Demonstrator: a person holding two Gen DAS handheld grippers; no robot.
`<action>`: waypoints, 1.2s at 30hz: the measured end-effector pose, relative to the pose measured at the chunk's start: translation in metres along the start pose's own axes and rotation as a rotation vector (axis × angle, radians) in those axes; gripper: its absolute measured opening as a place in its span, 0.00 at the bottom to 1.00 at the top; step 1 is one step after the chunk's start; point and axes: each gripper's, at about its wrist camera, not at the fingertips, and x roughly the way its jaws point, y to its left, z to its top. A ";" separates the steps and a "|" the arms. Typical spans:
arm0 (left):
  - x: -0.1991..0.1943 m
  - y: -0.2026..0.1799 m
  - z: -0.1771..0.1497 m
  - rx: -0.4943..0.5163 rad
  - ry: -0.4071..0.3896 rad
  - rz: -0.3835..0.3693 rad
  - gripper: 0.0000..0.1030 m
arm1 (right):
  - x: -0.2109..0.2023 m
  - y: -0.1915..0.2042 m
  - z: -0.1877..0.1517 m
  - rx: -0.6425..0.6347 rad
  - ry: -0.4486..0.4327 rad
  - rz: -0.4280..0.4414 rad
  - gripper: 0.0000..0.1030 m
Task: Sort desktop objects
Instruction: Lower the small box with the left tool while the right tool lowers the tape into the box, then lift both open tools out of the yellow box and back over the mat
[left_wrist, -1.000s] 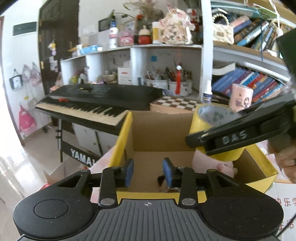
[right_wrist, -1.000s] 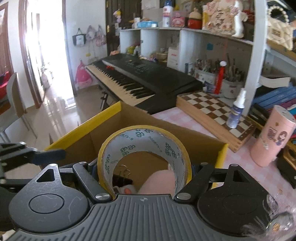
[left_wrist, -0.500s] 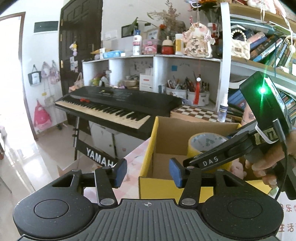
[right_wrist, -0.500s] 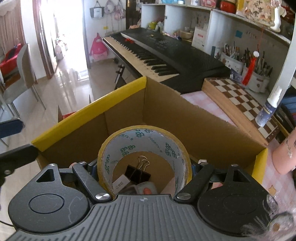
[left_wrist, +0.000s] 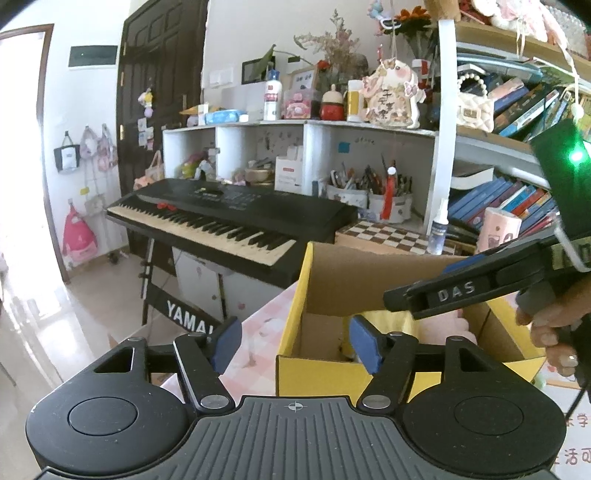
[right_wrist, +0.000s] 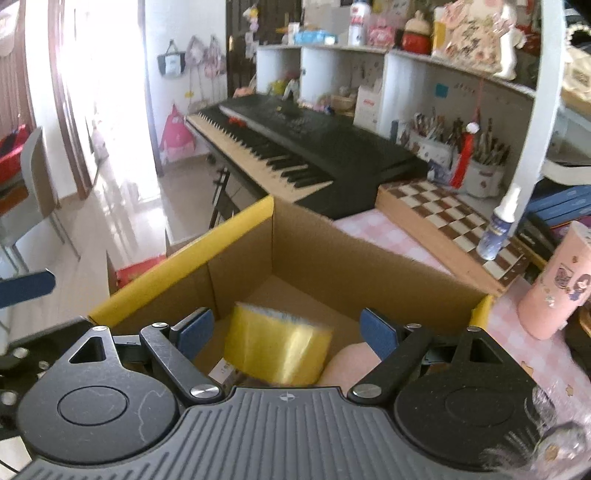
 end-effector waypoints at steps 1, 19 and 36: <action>-0.001 0.000 0.000 0.002 -0.002 -0.006 0.65 | -0.005 0.000 0.000 0.007 -0.011 -0.006 0.83; -0.028 0.004 -0.006 -0.003 -0.047 -0.087 0.71 | -0.107 0.007 -0.038 0.139 -0.191 -0.199 0.81; -0.056 0.005 -0.028 0.006 -0.010 -0.156 0.72 | -0.166 0.023 -0.111 0.324 -0.205 -0.373 0.79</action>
